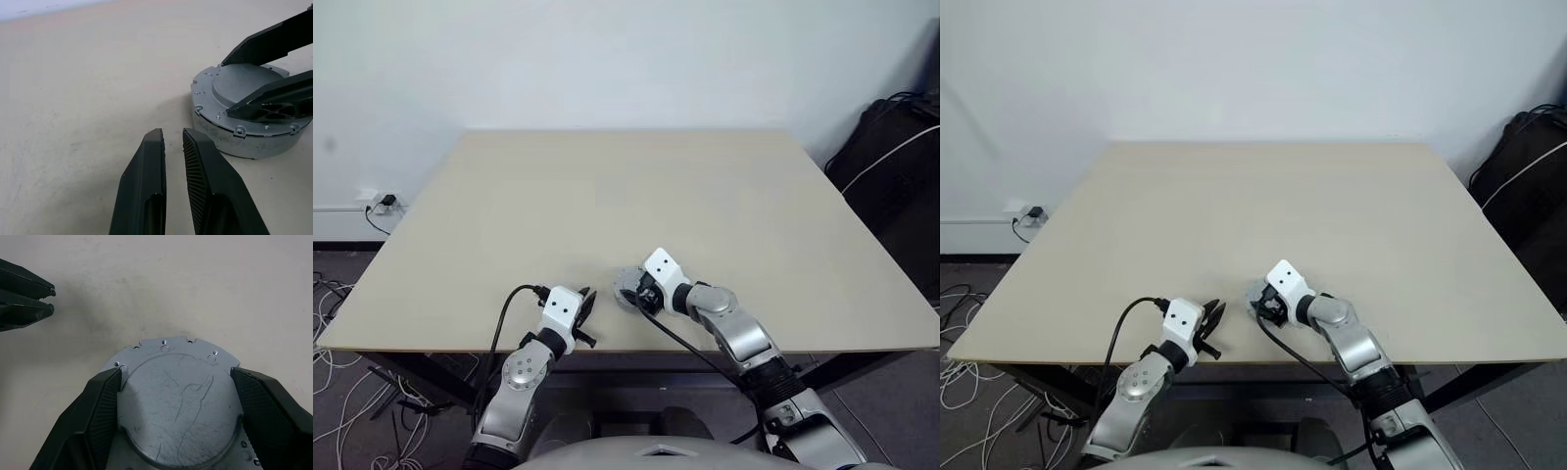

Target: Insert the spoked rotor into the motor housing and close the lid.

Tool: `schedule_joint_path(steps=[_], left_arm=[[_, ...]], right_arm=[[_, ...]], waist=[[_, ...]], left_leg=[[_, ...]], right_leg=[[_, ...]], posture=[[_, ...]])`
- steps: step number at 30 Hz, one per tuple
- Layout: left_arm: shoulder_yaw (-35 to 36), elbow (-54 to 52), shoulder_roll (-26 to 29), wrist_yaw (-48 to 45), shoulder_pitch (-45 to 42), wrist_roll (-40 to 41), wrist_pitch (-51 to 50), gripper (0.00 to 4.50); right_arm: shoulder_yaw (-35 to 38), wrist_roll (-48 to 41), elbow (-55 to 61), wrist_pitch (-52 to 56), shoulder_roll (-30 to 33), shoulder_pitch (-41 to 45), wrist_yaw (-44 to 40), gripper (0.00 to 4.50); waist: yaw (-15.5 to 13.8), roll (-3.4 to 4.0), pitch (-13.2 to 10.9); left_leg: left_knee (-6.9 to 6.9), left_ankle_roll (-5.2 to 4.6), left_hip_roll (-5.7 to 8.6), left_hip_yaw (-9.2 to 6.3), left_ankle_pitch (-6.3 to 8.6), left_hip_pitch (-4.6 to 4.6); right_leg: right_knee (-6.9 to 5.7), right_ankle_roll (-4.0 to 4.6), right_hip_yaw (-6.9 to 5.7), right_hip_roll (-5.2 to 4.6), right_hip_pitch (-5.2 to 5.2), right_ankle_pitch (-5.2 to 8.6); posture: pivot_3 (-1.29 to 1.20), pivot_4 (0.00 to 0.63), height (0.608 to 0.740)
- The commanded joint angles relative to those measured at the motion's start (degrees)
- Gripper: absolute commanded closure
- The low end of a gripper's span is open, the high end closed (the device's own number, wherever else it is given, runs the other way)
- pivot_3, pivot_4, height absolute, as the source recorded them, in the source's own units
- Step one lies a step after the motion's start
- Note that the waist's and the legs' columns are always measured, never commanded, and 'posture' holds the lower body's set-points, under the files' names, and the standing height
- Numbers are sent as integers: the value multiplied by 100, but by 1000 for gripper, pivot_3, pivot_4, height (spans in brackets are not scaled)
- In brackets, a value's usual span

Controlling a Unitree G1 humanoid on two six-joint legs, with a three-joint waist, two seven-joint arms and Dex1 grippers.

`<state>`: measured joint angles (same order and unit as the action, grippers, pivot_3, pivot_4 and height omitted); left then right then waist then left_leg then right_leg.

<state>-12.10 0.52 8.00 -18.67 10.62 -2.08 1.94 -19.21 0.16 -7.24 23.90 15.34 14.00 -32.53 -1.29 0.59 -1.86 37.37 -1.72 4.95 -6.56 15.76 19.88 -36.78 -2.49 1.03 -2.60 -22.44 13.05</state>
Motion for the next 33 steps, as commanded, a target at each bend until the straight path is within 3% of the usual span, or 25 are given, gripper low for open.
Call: schedule_joint_path(steps=[1,12,16,19,27,33], left_arm=[[-22,-120,-8,-15,-58,44,66,3849],[-56,-216,-10,-59,-57,64,-46,3849],[43,-213,-220,454,-288,-192,-618,3849],[55,-53,-368,635,-779,-269,-1205,3849],[378,668,-476,-525,-2349,967,-3036,3849],[295,1162,-359,-1052,-3078,1277,-3895,3849]], right_arm=[[37,81,-157,249,186,-147,-49,1247],[74,-28,-84,278,232,-208,-171,1247],[69,-3,-113,252,207,-200,-137,1247],[42,15,-138,237,166,-192,-97,1247],[9,26,-147,237,103,-177,-66,1247],[48,22,-32,277,86,-225,-2,1247]], waist=[[-15,0,0],[-53,0,1],[-60,0,1],[-74,-3,1],[-30,-14,8],[-4,-20,9]], left_leg=[[0,0,0,0,0,0],[-3,-19,3,-1,13,5],[-3,-17,3,-1,16,5],[-2,-15,3,-1,16,4],[-1,-35,4,-1,2,4],[-1,-35,6,-3,3,4]], right_leg=[[0,-1,0,0,0,0],[9,-14,0,-2,-3,11],[10,-16,0,-3,-2,12],[8,-19,-1,-1,0,11],[6,-20,-4,6,-4,10],[7,-19,-2,7,-4,10]], posture=[[0,0,740],[0,0,740],[0,0,740],[0,0,740],[0,0,740],[0,0,740]])
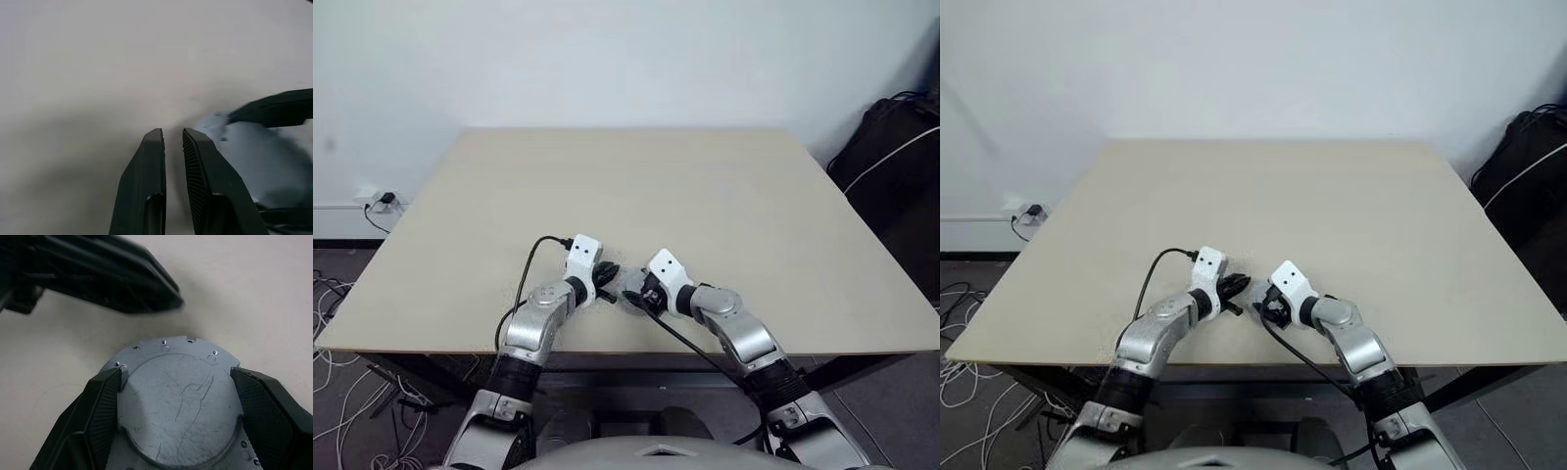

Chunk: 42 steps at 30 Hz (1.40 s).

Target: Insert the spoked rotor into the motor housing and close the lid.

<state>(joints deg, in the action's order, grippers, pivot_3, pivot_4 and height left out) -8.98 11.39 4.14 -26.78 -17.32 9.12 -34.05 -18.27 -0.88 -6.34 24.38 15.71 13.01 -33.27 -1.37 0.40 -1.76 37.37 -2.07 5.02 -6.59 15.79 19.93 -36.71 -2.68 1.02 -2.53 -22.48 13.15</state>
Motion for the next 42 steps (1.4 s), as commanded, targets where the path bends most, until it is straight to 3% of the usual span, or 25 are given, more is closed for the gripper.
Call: schedule_joint_path(steps=[1,22,26,36,42], left_arm=[[-49,117,43,-302,-348,167,-376,3849],[-759,402,133,-737,-469,-124,-842,3849],[-733,349,86,-718,-443,-104,-842,3849],[-790,214,85,-740,-288,-89,-868,3849],[-830,198,87,-771,-294,-106,-858,3849]], right_arm=[[-38,125,-102,234,47,-140,86,1247],[26,99,248,377,60,-330,309,1247],[149,49,666,544,193,-561,338,31],[746,-584,2363,964,783,-1649,54,31],[1755,-1310,2827,1035,200,-1883,564,31]], waist=[[3,0,0],[-52,-8,25],[-88,-7,29],[-121,-11,31],[-121,-15,28]], left_leg=[[0,1,0,0,0,0],[-1,16,7,-10,9,-1],[-1,12,15,-16,12,0],[1,-10,48,-19,36,5],[2,-15,51,-14,41,11]], right_leg=[[0,0,1,-1,-1,0],[0,-2,8,-5,5,3],[1,-13,16,-8,7,11],[3,-50,25,-46,10,36],[3,-55,24,-54,4,39]], posture=[[0,0,740],[0,0,740],[0,0,740],[0,0,740],[0,0,740]])
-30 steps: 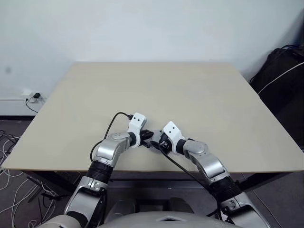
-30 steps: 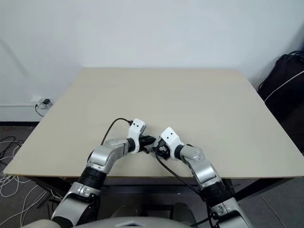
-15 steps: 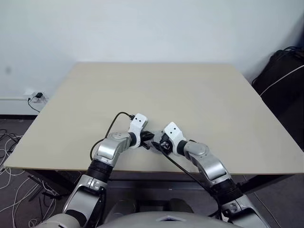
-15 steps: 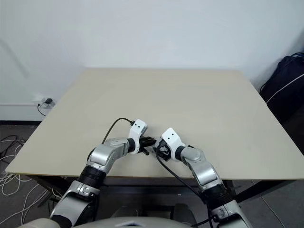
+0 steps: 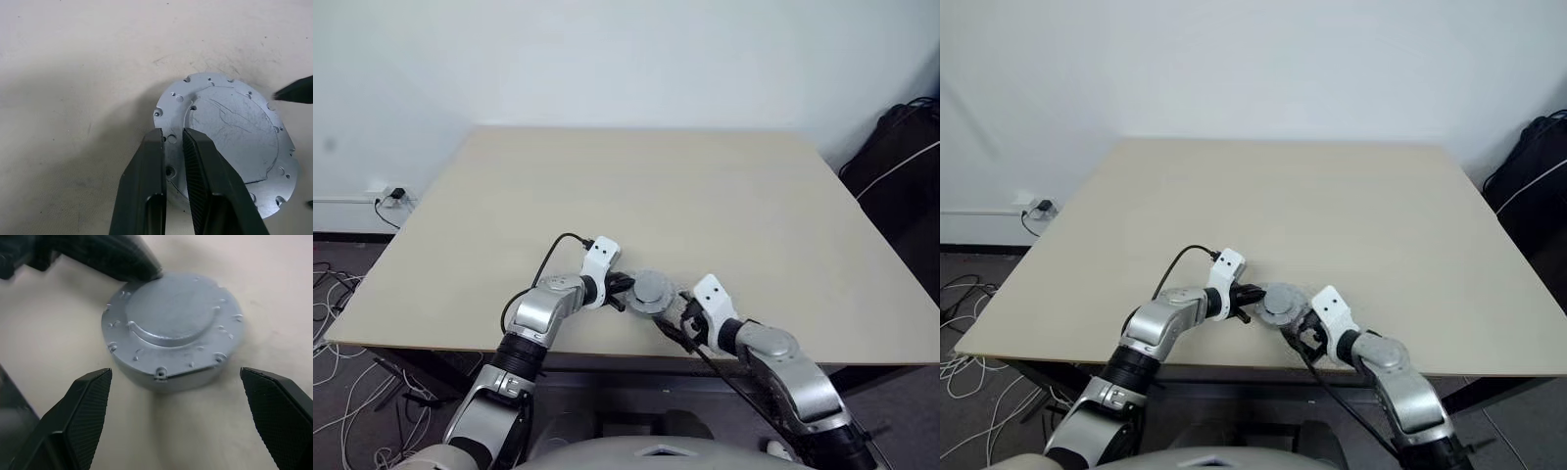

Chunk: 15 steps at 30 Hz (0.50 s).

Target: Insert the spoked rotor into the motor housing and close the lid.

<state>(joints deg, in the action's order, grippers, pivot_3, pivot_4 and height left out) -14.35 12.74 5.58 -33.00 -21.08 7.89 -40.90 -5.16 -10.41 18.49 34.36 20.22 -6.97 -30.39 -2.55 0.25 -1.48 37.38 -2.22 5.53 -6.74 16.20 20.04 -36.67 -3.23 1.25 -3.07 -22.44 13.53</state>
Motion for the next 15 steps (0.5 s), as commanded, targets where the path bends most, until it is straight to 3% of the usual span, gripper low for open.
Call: schedule_joint_path(steps=[1,6,15], left_arm=[[-303,65,-60,-155,80,14,-167,3849],[-357,105,-69,-196,59,-1,-137,3849],[-387,21,-27,-262,134,-27,-163,3849]], right_arm=[[581,-449,304,186,-390,137,425,31],[959,-571,-303,1213,-1056,341,1352,31],[1620,-1548,-669,2336,-2124,771,1747,31]], waist=[[-7,-1,0],[-19,1,2],[26,29,29]], left_leg=[[0,0,0,-1,0,-1],[0,-1,2,-2,2,0],[-2,-5,7,1,4,-3]], right_leg=[[0,0,-1,1,1,0],[1,1,-1,-1,2,0],[-4,5,2,-6,0,1]], posture=[[0,0,740],[0,0,740],[0,0,740]])
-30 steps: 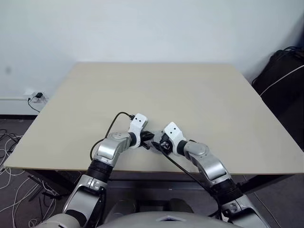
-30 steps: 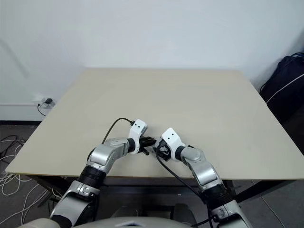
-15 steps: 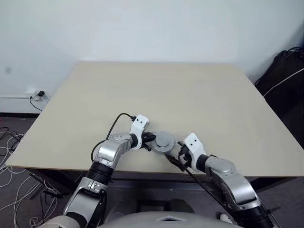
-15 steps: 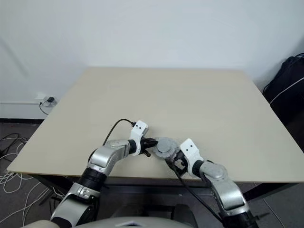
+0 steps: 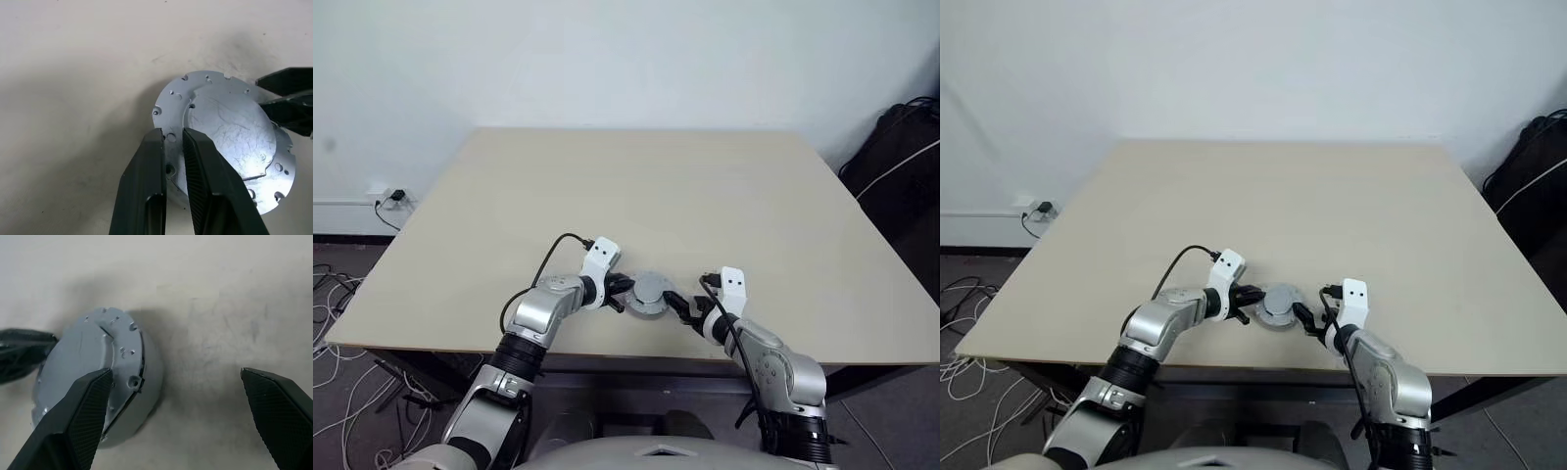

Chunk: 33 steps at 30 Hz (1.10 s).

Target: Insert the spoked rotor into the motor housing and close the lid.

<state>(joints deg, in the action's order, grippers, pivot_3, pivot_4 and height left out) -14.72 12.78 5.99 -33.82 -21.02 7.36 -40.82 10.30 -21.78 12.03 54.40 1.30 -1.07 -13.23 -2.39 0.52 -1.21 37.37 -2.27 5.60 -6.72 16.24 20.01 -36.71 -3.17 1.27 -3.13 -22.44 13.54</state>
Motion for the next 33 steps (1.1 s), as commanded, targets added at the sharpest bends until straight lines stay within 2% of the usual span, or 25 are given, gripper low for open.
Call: schedule_joint_path(steps=[1,5,11,19,27,33], left_arm=[[-351,3,-63,-182,135,28,-176,3849],[-354,-23,-52,-176,149,32,-182,3849],[-358,-72,-33,-171,181,39,-196,3849],[-394,-113,-18,-189,194,32,-211,3849],[-427,-84,-14,-213,171,28,-214,3849],[-431,-63,-28,-235,158,13,-203,3849]], right_arm=[[144,-520,-23,440,-291,221,33,31],[492,-944,-117,914,-510,408,69,31],[1505,-1964,-495,1450,-961,757,485,31],[1423,-2345,-683,1489,-1018,772,834,31],[1615,-3488,-911,2002,-1130,787,699,31],[1625,-3545,-1000,1909,-1206,781,863,31]], waist=[[17,4,2],[44,9,6],[4,15,10],[20,16,13],[68,19,14],[72,20,13]], left_leg=[[0,0,-1,0,0,-1],[-1,0,-3,0,-1,-1],[-3,-25,8,-2,-6,0],[-8,-40,27,-1,3,0],[-12,-51,27,-1,-1,1],[-15,-56,28,0,1,4]], right_leg=[[-1,0,0,0,0,0],[-3,0,-1,3,-1,1],[-1,11,0,-7,0,-5],[-1,7,0,-29,-1,-3],[-2,-4,0,-31,-4,5],[0,11,0,-33,-9,-3]], posture=[[0,0,740],[0,0,740],[0,0,740],[0,0,740],[0,0,740],[0,0,740]])
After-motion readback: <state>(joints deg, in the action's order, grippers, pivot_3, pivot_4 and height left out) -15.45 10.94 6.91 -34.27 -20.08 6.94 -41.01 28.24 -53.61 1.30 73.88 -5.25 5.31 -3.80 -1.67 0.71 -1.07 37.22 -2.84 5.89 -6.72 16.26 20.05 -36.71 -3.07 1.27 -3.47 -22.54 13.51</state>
